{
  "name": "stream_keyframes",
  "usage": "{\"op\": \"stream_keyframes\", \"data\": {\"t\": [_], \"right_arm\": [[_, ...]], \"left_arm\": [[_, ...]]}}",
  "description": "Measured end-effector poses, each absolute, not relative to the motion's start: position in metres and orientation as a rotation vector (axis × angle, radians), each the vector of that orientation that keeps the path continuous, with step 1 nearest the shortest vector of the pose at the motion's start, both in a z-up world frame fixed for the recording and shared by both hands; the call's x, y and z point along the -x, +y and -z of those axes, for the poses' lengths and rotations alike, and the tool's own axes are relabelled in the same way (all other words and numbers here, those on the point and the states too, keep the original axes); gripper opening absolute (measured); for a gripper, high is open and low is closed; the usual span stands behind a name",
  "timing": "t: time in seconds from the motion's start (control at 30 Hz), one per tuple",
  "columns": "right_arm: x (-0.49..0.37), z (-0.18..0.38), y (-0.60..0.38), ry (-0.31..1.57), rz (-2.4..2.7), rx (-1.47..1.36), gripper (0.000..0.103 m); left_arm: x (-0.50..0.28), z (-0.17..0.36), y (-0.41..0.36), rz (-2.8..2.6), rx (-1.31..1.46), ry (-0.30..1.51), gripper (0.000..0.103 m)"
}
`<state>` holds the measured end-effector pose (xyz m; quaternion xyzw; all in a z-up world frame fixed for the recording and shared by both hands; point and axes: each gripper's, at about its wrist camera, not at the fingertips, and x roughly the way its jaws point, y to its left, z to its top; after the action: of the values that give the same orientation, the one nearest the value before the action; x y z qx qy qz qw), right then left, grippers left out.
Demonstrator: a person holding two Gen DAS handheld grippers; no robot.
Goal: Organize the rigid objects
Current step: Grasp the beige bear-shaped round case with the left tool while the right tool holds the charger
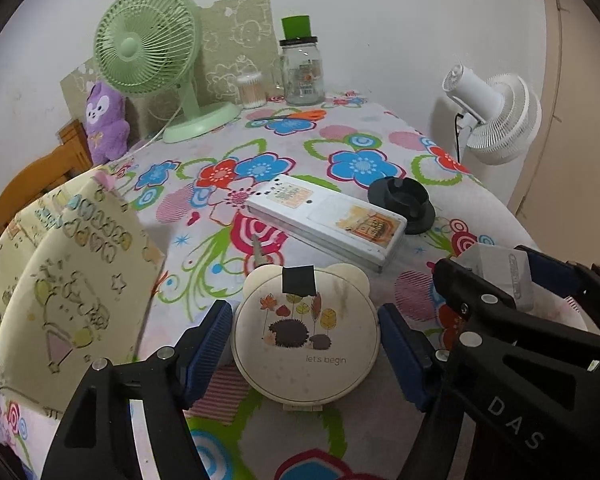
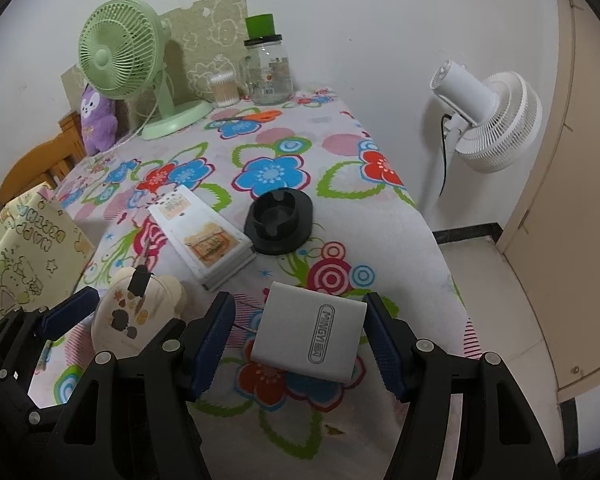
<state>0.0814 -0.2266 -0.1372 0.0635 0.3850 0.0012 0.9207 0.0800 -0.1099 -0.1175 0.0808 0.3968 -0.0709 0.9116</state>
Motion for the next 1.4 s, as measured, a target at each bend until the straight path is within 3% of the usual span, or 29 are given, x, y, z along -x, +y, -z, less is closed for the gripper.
{"op": "stream_keyframes", "data": {"t": [1.4], "right_arm": [[-0.007,0.052,-0.191,0.672,-0.004,-0.106,0.068]], "left_arm": [[-0.012,0.037,-0.077,0.135,-0.149,0.712,0.077]]}}
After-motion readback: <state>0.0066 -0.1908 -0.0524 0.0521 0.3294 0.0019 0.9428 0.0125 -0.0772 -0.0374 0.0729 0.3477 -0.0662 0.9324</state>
